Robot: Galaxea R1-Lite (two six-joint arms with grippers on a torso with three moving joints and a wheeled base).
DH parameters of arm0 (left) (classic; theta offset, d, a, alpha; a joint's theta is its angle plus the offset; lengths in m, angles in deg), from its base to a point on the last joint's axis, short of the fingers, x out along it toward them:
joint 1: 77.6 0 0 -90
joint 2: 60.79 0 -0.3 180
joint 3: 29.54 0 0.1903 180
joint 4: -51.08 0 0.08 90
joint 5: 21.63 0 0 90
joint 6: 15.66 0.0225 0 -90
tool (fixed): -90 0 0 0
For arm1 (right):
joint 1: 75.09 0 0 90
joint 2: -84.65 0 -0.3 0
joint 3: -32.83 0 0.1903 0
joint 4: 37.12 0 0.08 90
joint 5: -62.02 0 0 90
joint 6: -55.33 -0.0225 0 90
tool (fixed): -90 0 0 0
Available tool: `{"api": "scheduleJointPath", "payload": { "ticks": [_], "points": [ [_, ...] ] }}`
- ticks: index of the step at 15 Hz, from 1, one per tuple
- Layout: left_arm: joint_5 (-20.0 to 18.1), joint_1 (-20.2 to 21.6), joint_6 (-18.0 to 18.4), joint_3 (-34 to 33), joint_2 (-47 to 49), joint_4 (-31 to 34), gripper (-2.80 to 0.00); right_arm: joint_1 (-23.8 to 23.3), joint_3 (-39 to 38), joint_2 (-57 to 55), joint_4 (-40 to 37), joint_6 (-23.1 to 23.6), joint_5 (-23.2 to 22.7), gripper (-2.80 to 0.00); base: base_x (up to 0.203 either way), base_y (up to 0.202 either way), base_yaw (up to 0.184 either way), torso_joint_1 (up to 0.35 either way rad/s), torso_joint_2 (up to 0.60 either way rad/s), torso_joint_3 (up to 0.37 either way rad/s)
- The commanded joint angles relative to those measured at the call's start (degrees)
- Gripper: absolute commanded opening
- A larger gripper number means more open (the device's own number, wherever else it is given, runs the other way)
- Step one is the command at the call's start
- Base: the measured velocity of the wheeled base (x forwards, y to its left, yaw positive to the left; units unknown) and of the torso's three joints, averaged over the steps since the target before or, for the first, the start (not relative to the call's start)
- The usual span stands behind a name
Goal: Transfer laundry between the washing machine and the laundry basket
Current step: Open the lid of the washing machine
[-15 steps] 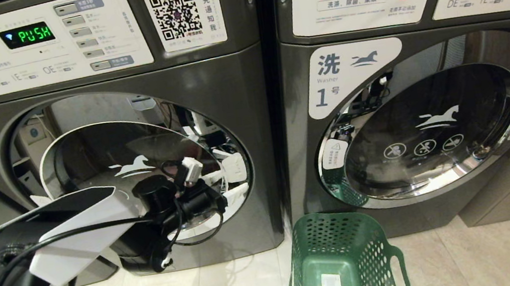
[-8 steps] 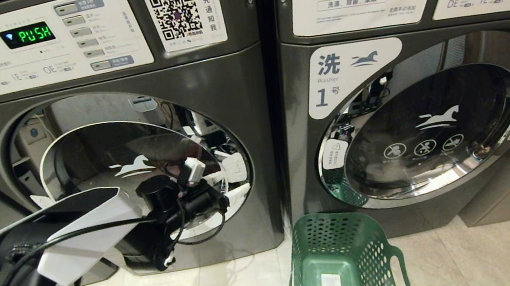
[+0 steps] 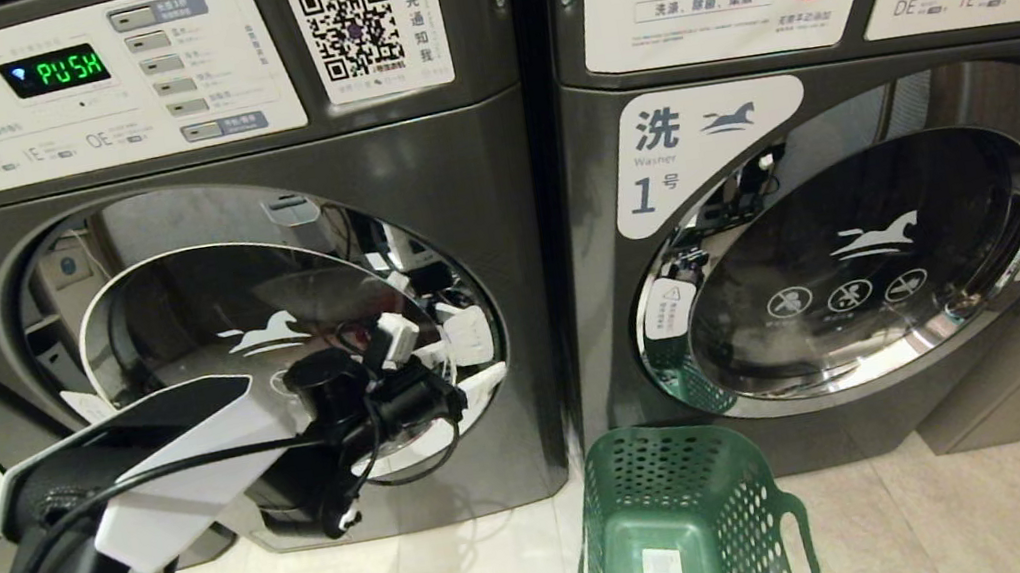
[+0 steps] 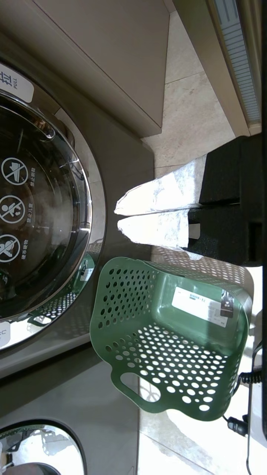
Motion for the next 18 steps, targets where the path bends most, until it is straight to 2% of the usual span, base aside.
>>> {"api": "scheduleJointPath", "payload": {
  "ticks": [1, 4, 7, 13, 16, 18],
  "points": [
    [-0.6, -0.7, -0.1, 1.6, 0.6, -0.5, 0.0, 0.0, 0.0, -0.1, 0.0, 0.1, 0.0, -2.8, 0.0, 0.0, 0.0, 0.0, 0.0, 0.0],
    [-3.6, -1.8, -0.5, 2.6, 1.1, -0.5, 0.0, 0.0, 0.0, -0.1, 0.0, 0.1, 0.0, -2.8, 0.0, 0.0, 0.0, 0.0, 0.0, 0.0],
    [-4.1, -2.1, -0.6, 2.6, 1.2, -0.6, 0.0, 0.0, 0.0, -0.1, 0.0, 0.1, 0.0, -2.8, 0.0, 0.0, 0.0, 0.0, 0.0, 0.0],
    [-8.9, -1.8, -0.6, 2.2, 1.3, -0.9, 0.0, 0.0, 0.0, -0.1, 0.0, 0.0, 0.0, -2.8, 0.0, 0.0, 0.0, 0.0, 0.0, 0.0],
    [-9.6, -2.0, -0.6, 2.3, 2.0, -0.9, 0.0, -0.1, 0.0, -0.1, 0.0, 0.0, 0.0, -2.8, 0.0, 0.0, 0.0, 0.0, 0.0, 0.0],
    [-12.1, -2.2, -0.6, 2.1, 2.1, -1.2, 0.0, -0.1, 0.0, -0.1, 0.0, 0.1, 0.0, -2.8, 0.0, 0.0, 0.0, 0.0, 0.0, 0.0]
  ]
}}
